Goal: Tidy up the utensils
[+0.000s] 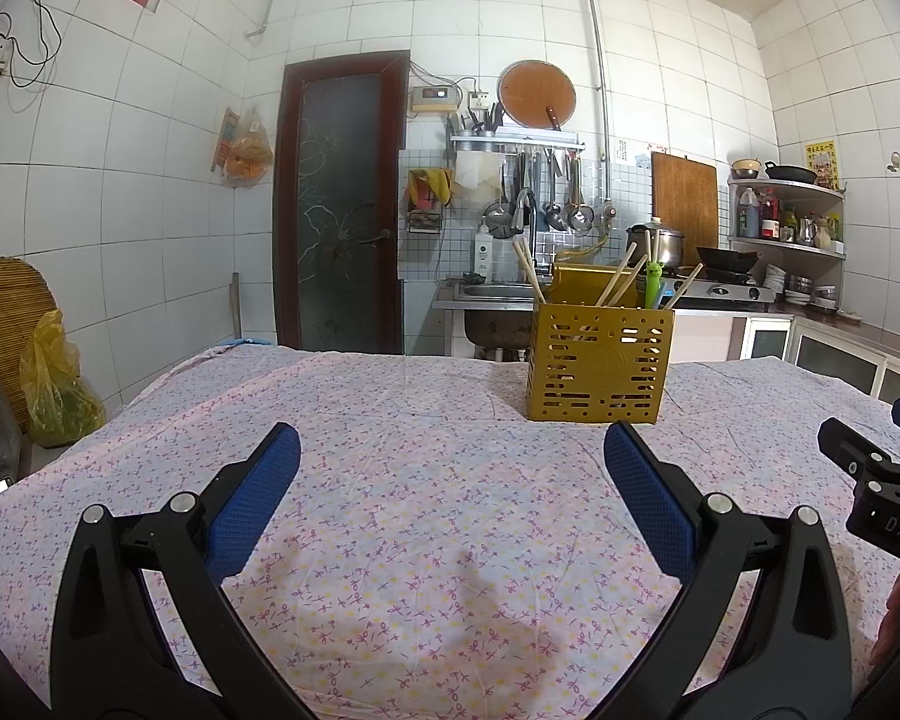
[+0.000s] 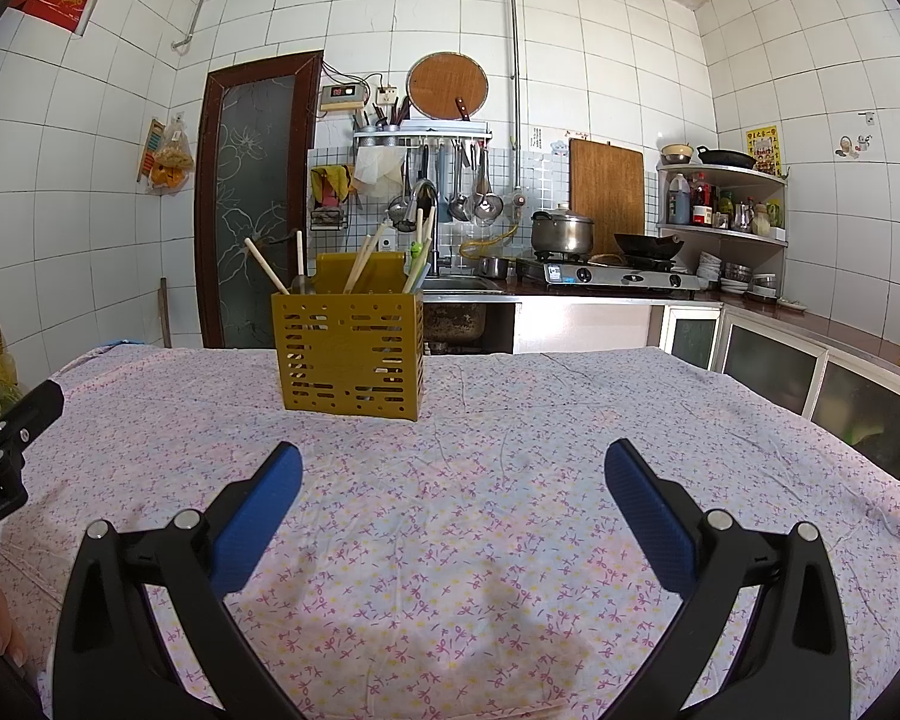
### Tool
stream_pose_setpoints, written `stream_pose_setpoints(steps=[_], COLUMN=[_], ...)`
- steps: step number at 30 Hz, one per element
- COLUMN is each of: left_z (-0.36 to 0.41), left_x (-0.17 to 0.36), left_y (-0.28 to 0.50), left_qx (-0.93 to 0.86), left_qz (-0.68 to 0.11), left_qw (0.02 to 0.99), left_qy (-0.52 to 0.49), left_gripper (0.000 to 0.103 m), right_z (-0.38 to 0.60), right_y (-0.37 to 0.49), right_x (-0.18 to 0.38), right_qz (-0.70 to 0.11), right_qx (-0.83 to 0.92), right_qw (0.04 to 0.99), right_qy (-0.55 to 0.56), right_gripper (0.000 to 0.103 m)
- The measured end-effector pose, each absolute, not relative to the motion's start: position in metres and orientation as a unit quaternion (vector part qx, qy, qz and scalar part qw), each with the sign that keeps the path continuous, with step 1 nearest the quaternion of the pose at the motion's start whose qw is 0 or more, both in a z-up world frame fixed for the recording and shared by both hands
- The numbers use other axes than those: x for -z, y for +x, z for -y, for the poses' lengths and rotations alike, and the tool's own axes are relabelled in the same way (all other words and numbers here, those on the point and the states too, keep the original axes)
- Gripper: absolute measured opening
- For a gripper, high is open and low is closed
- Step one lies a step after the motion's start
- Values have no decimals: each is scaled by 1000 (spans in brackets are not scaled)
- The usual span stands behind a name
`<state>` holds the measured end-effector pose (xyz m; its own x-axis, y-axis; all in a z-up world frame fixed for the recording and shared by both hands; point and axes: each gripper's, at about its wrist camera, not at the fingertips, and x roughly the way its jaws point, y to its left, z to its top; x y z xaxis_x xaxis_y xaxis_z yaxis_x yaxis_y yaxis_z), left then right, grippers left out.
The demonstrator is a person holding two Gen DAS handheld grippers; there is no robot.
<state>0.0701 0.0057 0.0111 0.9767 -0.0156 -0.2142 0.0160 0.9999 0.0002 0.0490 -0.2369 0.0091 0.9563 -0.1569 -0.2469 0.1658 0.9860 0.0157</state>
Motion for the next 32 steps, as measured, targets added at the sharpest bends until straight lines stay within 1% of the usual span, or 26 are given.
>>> stream_pose_setpoints(steps=[32], left_z=[-6], left_x=[-11], left_y=[71], left_qx=[9], left_qz=[-113], left_qw=[994], left_qy=[0], left_gripper=[98], right_z=[237], right_y=[49], right_x=[-9], right_qz=[-124], right_qx=[82], right_qw=[989], right_qy=[18], right_gripper=[99])
